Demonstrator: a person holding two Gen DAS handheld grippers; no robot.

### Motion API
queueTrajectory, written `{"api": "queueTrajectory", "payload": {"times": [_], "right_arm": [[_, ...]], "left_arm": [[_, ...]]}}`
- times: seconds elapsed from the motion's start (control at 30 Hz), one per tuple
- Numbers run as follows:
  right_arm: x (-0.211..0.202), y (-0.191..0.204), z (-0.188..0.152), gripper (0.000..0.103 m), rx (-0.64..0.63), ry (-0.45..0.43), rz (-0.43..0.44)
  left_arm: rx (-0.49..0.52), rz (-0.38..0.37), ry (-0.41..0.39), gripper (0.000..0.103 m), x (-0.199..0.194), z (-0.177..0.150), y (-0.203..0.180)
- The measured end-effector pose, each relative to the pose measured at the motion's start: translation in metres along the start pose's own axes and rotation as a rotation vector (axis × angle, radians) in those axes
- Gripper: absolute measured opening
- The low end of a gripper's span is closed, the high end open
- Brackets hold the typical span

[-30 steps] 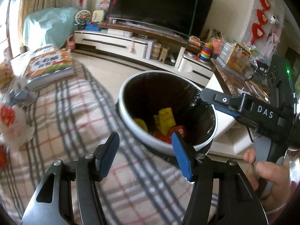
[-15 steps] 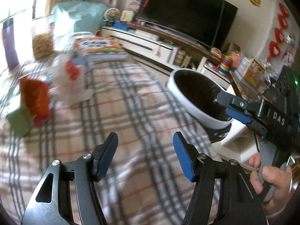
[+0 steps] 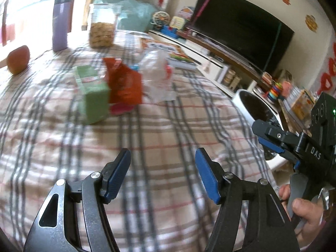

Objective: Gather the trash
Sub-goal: 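Grasp the green juice box with left tool while right tool grasps white plastic bag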

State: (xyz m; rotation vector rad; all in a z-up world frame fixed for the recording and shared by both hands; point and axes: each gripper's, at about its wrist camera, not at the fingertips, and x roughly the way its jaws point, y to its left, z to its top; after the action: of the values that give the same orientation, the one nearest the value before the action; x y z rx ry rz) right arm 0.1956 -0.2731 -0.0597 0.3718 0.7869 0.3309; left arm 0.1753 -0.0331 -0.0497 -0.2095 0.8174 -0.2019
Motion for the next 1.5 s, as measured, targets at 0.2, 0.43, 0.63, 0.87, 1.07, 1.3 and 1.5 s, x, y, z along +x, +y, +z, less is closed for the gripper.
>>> {"api": "queueTrajectory", "payload": {"times": [0.2,0.43,0.63,0.87,1.07,1.3,1.5], "right_arm": [[0.019,0.02,-0.005,0.098,-0.019,0.032,0.02],[0.034,0.039,-0.002,0.098,-0.046,0.037,0.044],[0.047,0.047,0.004,0.098,-0.065,0.039,0.054],[0.068,0.054,0.013,0.098,-0.079,0.052,0.06],[0.089,0.059,0.021,0.098,-0.073,0.078,0.088],[0.114,0.071,0.033,0.098,-0.094,0.098,0.114],[0.134,0.079,0.041,0.096,-0.097,0.109,0.113]], "left_arm": [[-0.056,0.048,-0.022,0.067,-0.007,0.001,0.03],[-0.09,0.088,-0.033,0.068,-0.006,0.009,0.05],[-0.081,0.114,-0.037,0.069,0.003,0.019,0.054],[-0.077,0.14,-0.029,0.069,0.015,0.03,0.058],[-0.082,0.156,-0.025,0.069,0.026,0.041,0.063],[-0.084,0.179,-0.03,0.069,0.036,0.051,0.071],[-0.074,0.167,-0.024,0.052,0.043,0.051,0.075]]}}
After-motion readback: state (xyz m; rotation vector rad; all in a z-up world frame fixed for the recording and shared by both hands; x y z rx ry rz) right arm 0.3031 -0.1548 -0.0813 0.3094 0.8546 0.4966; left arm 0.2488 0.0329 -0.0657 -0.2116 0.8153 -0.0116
